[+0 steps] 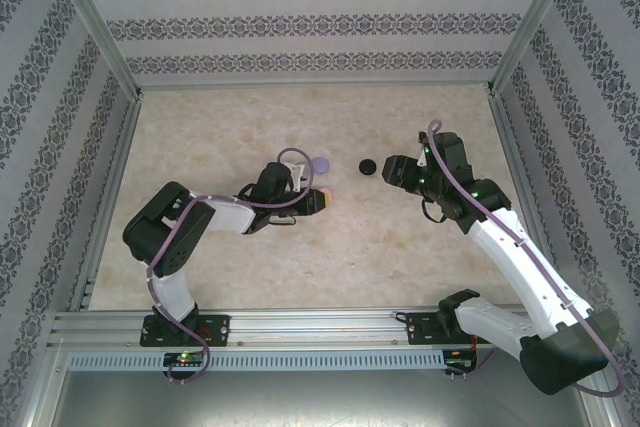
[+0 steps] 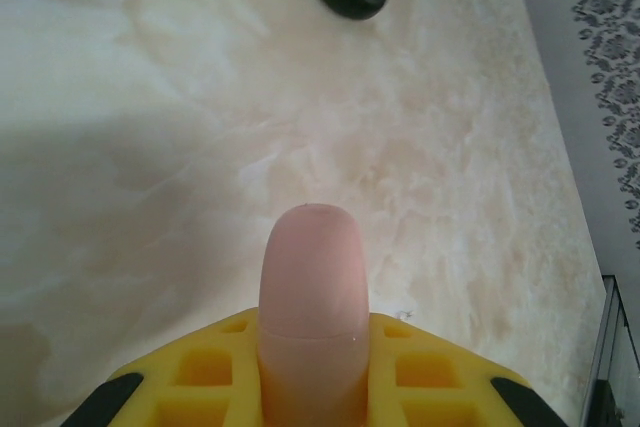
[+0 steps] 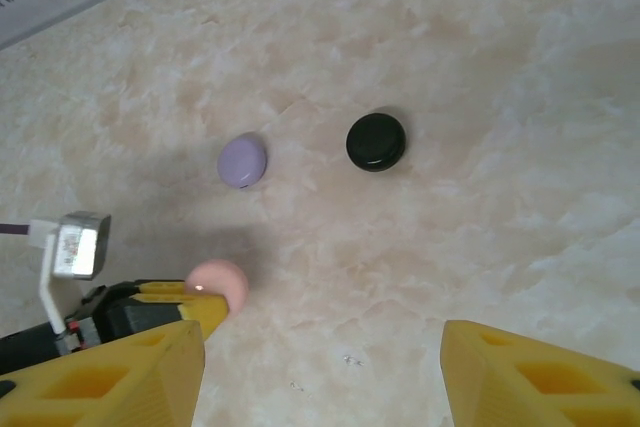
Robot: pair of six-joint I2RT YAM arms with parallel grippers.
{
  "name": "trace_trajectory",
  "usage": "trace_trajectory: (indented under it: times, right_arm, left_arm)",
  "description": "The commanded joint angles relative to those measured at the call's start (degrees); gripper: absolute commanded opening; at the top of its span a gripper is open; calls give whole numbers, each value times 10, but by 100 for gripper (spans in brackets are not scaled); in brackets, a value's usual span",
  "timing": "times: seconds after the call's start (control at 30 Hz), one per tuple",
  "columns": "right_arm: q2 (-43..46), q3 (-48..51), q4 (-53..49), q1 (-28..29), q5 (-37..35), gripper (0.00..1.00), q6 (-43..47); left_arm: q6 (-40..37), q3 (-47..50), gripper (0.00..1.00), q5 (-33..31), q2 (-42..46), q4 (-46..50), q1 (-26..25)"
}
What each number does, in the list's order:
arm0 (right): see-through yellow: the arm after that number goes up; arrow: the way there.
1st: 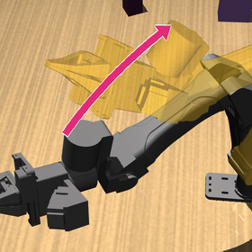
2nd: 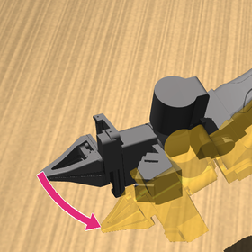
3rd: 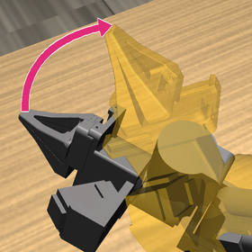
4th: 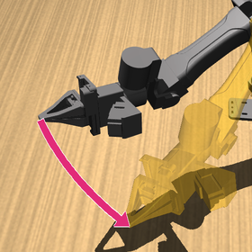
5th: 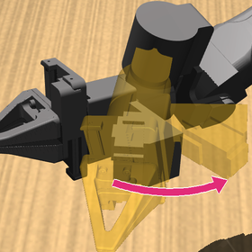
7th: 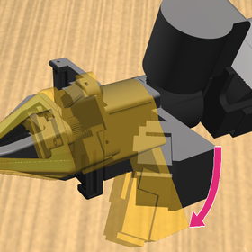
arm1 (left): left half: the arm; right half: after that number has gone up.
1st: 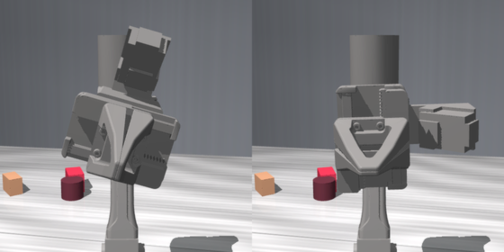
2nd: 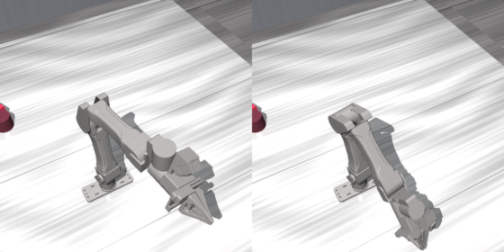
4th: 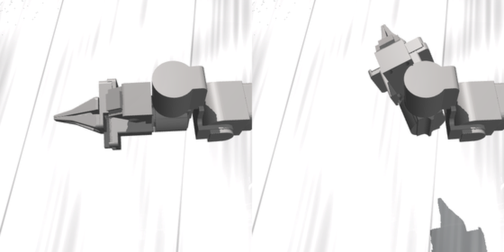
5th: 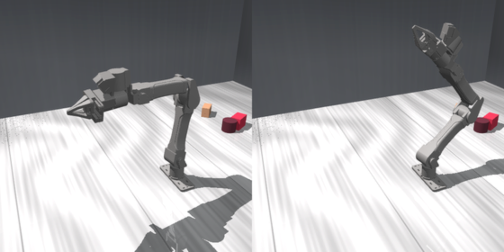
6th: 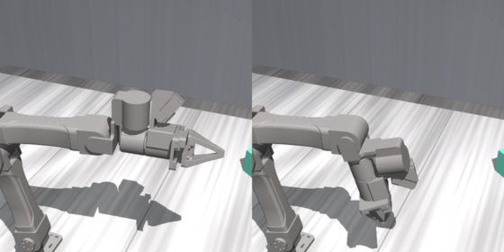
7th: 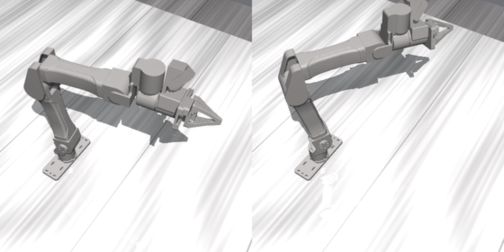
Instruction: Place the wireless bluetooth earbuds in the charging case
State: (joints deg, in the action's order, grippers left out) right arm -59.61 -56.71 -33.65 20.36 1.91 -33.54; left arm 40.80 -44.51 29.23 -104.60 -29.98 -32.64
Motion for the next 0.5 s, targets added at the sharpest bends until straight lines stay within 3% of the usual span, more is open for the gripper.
trace_trajectory:
  times: [0.0, 0.23, 0.33, 0.47]
  right_arm:
    - [2, -8, 9, -6, -10, 64, -1]
    - [-2, -25, 6, -14, -5, 65, 3]
    - [-2, -35, 3, -16, -5, 67, 4]
    - [1, -47, -2, -19, -2, 70, 6]
  left_arm:
    - [57, -20, 4, -2, -25, 0, -7]
    - [79, -35, 18, 2, -58, 14, -7]
    - [70, -46, 28, -12, -53, 62, -6]
    - [53, -65, 49, -39, -37, 152, -3]
